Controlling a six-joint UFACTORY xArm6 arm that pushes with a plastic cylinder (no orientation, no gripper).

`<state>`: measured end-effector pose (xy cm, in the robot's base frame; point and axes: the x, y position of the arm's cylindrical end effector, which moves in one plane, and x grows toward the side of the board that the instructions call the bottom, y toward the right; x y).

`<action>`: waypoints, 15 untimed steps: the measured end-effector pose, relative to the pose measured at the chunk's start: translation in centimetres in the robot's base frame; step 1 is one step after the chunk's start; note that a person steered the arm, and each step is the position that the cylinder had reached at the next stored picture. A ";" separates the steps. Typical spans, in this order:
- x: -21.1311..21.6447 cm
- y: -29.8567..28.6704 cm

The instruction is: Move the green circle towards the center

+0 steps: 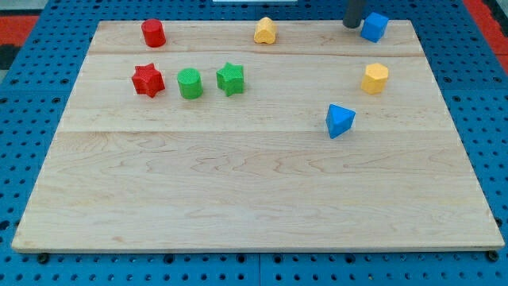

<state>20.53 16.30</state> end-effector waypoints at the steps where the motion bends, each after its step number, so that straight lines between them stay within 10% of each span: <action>1: 2.4 -1.1; 7: 13.7 -9.7; 9: 20.9 -18.4; 12: 16.5 -44.4; 15: 11.3 -30.1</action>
<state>31.84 -13.82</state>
